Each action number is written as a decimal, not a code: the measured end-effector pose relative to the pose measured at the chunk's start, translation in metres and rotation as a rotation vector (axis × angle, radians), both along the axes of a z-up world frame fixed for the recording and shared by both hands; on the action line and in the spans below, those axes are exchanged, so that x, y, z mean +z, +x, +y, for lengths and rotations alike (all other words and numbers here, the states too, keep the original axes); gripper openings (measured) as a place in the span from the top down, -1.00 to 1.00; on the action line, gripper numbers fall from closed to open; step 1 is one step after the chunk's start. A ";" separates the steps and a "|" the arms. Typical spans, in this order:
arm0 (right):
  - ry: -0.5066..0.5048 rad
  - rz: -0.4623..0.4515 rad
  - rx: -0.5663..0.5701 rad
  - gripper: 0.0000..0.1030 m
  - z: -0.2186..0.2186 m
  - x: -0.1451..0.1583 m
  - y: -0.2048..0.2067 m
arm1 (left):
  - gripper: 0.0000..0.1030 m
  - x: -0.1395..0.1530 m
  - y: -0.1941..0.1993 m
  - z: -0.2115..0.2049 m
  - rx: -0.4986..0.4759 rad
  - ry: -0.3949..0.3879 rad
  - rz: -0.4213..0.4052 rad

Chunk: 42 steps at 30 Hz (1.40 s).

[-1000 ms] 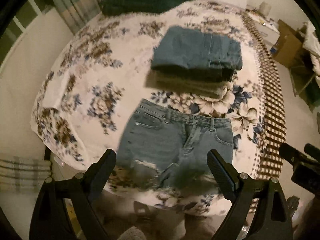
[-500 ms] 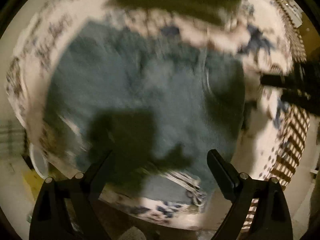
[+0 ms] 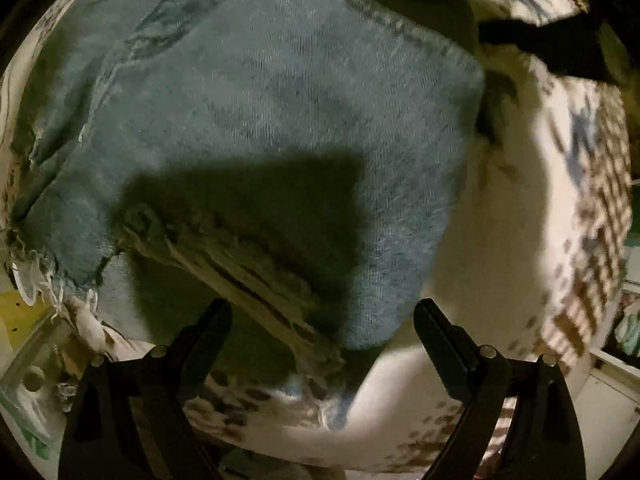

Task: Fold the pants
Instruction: 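Grasp the shorts' leg hem with the left gripper while the right gripper grasps the other leg hem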

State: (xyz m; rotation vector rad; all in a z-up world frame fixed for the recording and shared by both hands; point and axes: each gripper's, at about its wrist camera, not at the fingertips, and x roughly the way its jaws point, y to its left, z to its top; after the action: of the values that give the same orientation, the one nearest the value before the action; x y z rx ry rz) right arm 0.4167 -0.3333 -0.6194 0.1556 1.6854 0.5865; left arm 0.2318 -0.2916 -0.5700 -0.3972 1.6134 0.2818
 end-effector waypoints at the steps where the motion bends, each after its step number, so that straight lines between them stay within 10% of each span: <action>1: -0.001 -0.003 0.001 0.19 0.002 0.000 0.000 | -0.64 -0.001 0.000 0.003 0.007 0.017 0.001; 6: -0.009 -0.035 0.008 0.57 0.015 0.009 -0.008 | 0.76 0.023 -0.004 0.028 0.070 -0.060 -0.108; 8: -0.018 -0.055 0.007 0.65 0.015 0.017 -0.012 | 0.91 0.041 -0.006 0.033 0.060 -0.077 -0.153; 17: -0.029 -0.147 -0.053 0.74 0.031 0.100 -0.031 | 0.94 0.129 -0.036 0.119 0.085 -0.119 -0.317; 26: -0.012 -0.251 0.000 0.76 0.151 0.181 -0.039 | 0.94 0.135 -0.038 0.242 0.198 -0.091 -0.420; 38: -0.148 -0.287 0.197 0.75 0.365 0.117 -0.038 | 0.86 0.051 -0.034 0.392 0.353 -0.127 -0.340; 42: -0.138 -0.230 0.208 0.07 0.382 0.100 -0.032 | 0.37 0.043 -0.041 0.408 0.415 -0.165 -0.350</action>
State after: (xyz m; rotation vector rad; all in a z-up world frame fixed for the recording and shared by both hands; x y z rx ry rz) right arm 0.3850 0.0487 -0.5199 -0.1830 1.5210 0.6156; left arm 0.1906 0.1169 -0.5272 -0.8631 1.2040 0.3701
